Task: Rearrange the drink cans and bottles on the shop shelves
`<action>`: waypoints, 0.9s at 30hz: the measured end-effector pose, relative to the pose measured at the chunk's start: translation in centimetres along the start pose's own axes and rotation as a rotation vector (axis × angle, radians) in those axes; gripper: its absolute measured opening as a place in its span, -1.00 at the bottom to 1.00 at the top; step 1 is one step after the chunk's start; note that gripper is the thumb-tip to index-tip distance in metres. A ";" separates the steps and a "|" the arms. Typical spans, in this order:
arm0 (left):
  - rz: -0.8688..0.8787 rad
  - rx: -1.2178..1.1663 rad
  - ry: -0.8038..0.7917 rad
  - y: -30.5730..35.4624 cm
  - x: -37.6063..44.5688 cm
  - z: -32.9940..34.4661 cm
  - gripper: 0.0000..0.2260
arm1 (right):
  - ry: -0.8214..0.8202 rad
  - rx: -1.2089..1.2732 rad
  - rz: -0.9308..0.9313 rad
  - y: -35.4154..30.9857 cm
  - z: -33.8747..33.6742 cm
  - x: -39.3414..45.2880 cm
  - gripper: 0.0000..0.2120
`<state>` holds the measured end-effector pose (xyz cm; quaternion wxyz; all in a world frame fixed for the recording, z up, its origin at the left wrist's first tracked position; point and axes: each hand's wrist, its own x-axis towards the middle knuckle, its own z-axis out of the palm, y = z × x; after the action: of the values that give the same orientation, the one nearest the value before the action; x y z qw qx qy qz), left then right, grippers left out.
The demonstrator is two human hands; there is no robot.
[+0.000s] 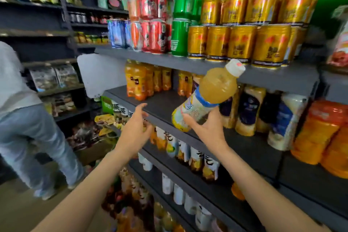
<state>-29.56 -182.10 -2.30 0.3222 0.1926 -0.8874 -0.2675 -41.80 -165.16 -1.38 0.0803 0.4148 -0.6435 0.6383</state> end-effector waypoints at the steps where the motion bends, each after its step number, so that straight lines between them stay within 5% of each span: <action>1: 0.023 0.019 -0.008 -2.0 1.3 -0.2 -0.48 | 0.031 -0.016 -0.002 0.7 1.8 0.9 -0.48; 9: 0.142 -0.058 -0.090 -15.2 12.8 -3.9 -0.48 | 0.338 -0.159 0.057 4.7 15.1 7.3 -0.59; 16: 0.168 -0.160 -0.239 -22.2 18.8 -3.3 -0.49 | 0.473 -0.311 0.140 7.4 20.5 8.7 -0.43; 19: 0.193 -0.169 -0.283 -23.9 20.0 -1.8 -0.49 | 0.477 -0.423 0.130 8.3 20.8 8.9 -0.36; 22: 0.204 -0.191 -0.247 -25.1 21.5 -0.7 -0.51 | 0.438 -0.403 0.152 9.6 20.5 9.5 -0.54; 27: 0.265 -0.221 -0.185 -28.3 23.3 -1.3 -0.45 | 0.221 -0.386 0.100 8.9 25.6 12.3 -0.63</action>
<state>-40.59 -216.69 -7.49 0.2908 0.0122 -0.8962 -0.3349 -44.49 -194.66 -4.75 0.1966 0.2869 -0.7606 0.5483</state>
